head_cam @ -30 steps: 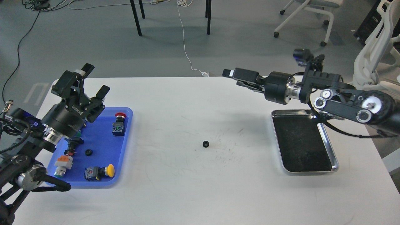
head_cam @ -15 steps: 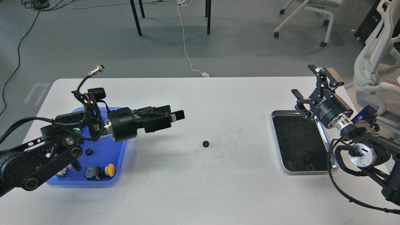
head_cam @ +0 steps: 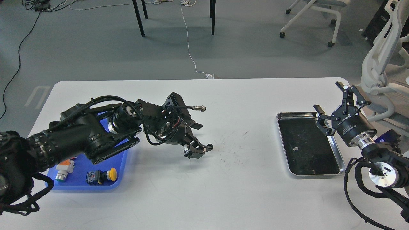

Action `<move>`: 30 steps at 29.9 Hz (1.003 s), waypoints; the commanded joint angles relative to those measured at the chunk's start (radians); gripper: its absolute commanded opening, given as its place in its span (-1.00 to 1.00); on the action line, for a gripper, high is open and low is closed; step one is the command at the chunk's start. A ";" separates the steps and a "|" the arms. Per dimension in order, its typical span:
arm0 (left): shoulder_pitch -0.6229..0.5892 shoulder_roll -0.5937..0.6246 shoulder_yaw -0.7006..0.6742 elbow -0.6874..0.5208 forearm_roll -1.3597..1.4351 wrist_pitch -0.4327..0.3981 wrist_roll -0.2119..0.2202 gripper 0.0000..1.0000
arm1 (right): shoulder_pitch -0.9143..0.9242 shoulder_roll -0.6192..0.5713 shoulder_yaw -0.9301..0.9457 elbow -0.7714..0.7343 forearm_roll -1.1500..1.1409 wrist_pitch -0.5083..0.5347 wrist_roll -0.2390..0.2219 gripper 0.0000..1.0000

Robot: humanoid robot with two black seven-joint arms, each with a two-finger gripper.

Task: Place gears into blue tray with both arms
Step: 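Grasp the second black gear with the left gripper and lift it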

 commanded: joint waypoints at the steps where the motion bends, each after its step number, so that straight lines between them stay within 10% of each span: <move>1: 0.008 -0.022 0.010 0.017 0.000 -0.001 0.000 0.51 | -0.002 -0.002 0.001 0.000 0.000 0.000 0.000 0.97; 17: 0.017 -0.117 0.010 0.126 0.000 0.013 0.000 0.16 | -0.002 -0.001 -0.003 0.000 -0.002 0.000 0.000 0.97; 30: 0.017 -0.117 0.018 0.141 0.000 0.018 0.000 -0.78 | -0.002 -0.001 -0.006 0.000 -0.003 0.000 0.000 0.97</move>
